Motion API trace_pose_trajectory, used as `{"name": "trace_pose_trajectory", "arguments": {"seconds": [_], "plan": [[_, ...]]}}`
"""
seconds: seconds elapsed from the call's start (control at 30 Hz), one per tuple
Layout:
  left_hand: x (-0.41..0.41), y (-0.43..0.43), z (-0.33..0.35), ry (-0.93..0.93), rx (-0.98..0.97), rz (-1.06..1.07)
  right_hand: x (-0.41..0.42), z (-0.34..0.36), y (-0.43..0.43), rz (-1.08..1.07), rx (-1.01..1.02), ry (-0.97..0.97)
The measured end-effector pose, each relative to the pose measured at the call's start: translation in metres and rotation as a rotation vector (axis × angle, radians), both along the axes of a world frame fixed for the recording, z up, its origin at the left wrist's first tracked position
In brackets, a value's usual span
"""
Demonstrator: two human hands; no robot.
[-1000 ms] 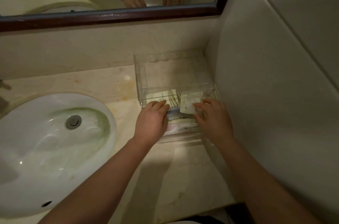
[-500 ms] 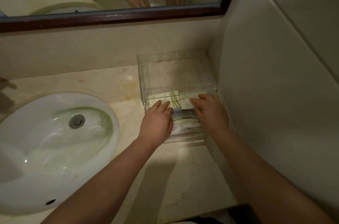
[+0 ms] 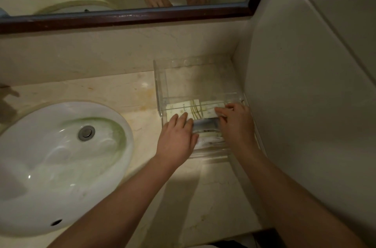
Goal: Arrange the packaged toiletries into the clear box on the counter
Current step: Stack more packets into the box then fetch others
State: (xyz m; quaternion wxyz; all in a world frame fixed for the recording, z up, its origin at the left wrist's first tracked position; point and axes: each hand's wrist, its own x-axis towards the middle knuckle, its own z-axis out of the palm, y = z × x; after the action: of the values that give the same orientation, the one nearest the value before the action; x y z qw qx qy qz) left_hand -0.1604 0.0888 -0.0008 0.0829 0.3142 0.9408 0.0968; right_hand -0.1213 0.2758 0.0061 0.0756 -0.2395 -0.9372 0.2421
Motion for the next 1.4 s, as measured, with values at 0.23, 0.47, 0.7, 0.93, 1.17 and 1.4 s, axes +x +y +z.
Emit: {"name": "trace_pose_trajectory", "arguments": {"seconds": [0.23,0.47,0.7,0.93,1.17,1.4], "plan": [[-0.001,0.017,0.003,-0.074,-0.015,-0.028,0.002,-0.008,-0.015,0.025,-0.057,-0.008],[-0.012,0.016,0.001,-0.090,0.003,-0.049,0.003,-0.007,-0.024,0.119,-0.055,-0.060],[-0.012,0.008,0.005,-0.096,0.020,-0.084,0.007,0.002,-0.030,0.192,0.057,-0.205],[0.001,-0.059,0.031,-0.053,0.276,0.006,0.004,0.024,-0.086,0.145,0.056,-0.112],[0.012,-0.218,0.059,0.022,0.377,0.562,-0.026,0.029,-0.224,0.529,-0.113,0.001],[0.023,-0.404,0.077,0.037,0.343,1.051,-0.044,0.040,-0.366,0.713,-0.235,-0.071]]}}
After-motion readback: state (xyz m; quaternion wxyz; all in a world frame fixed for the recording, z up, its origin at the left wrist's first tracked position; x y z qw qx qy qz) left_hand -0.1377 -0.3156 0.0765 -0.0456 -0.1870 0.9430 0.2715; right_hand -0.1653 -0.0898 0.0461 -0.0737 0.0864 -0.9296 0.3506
